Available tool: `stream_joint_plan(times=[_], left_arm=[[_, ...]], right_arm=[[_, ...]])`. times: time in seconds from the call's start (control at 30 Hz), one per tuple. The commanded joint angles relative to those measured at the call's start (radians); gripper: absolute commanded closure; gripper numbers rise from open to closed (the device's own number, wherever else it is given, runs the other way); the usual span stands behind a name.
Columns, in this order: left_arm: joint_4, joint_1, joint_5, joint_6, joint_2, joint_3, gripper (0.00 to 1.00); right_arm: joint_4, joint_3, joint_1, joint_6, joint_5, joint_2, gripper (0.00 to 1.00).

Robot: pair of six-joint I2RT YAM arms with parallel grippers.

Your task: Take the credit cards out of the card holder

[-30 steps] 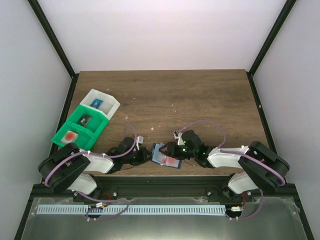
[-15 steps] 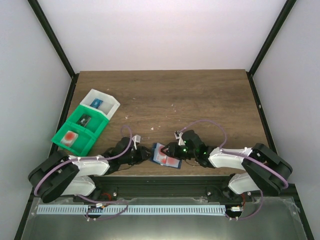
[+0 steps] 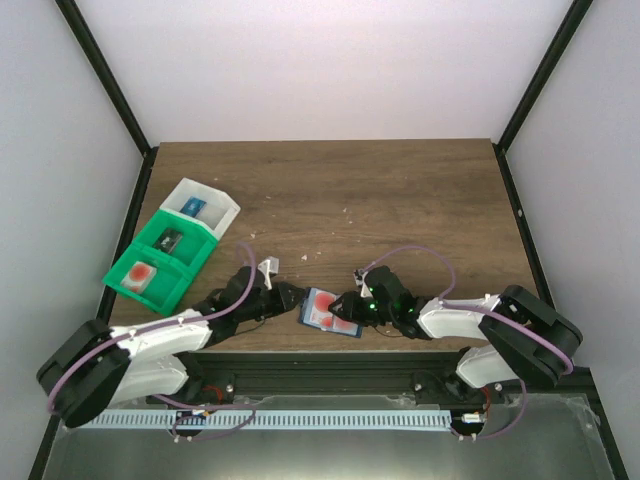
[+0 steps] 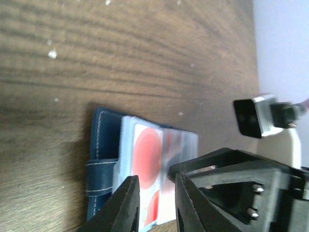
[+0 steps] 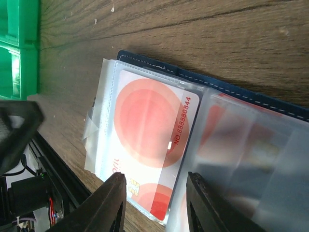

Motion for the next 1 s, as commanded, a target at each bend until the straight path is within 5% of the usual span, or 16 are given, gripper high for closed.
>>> stream_joint_plan(times=[0.0, 0.17, 0.77, 0.97], left_arm=[[0.087, -0.006, 0.094, 0.072, 0.120, 0.016, 0.81], [0.136, -0.005, 0.145, 0.111, 0.243, 0.020, 1.00], [0.070, -0.006, 0.110, 0.132, 0.300, -0.004, 1.00], [-0.047, -0.006, 0.105, 0.107, 0.124, 0.067, 0.70]], right_arm=[[-0.027, -0.003, 0.006, -0.004, 0.034, 0.014, 0.64], [-0.053, 0.006, 0.007, -0.010, 0.061, 0.029, 0.64], [-0.015, 0.017, 0.006, 0.034, 0.052, 0.041, 0.64], [-0.041, 0.019, 0.006, 0.020, 0.057, 0.023, 0.64]])
